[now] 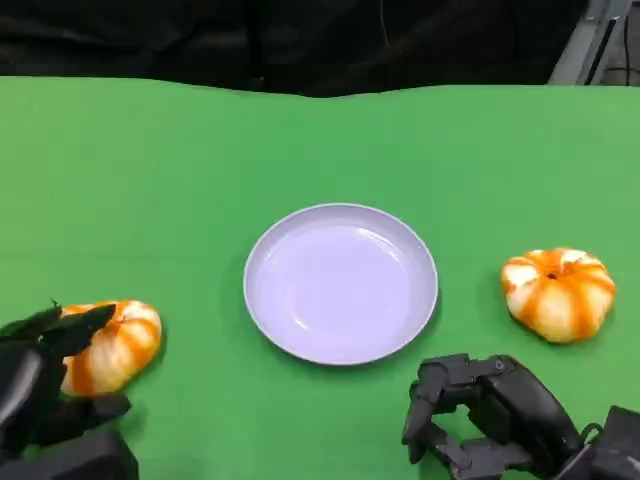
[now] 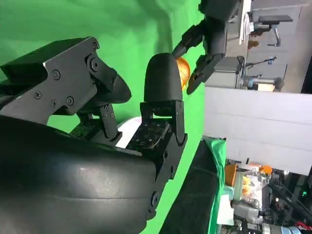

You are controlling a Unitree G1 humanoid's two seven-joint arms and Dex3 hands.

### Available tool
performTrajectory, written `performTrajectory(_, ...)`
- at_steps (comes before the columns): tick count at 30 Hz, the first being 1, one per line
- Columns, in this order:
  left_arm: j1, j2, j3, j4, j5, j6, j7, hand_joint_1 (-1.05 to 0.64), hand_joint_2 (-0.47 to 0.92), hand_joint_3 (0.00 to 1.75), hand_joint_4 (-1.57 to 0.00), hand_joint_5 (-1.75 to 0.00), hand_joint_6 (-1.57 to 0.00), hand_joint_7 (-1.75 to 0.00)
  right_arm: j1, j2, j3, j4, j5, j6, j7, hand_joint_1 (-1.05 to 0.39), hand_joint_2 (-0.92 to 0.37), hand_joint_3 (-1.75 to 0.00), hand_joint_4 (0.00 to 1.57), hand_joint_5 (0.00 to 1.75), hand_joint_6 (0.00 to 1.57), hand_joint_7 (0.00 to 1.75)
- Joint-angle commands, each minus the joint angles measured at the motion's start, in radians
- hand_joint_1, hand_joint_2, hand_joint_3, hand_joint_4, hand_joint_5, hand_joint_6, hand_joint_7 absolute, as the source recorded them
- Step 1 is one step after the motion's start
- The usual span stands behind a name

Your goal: Grasp the bread from the table and place it into the plate.

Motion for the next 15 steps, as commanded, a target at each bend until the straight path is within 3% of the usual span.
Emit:
performTrajectory(1,-0.056,0.034,-0.026,0.082,-0.024,0.006,0.006,-0.88,0.92,0.20,-0.43,-0.01,-0.55,0.00,-0.001,-0.013,-0.011,-0.002,-0.001,-0.001,-0.004,0.11,-0.57,-1.09,0.91,1.41,0.91,1.12)
performTrajectory(15,-0.185,0.040,-0.120,0.284,-0.055,-0.035,0.024,-0.82,0.92,0.16,-0.46,-0.01,-0.58,-0.01,0.003,-0.012,-0.010,-0.012,0.001,0.005,-0.006,0.12,-0.58,-1.09,0.91,1.40,0.91,1.13)
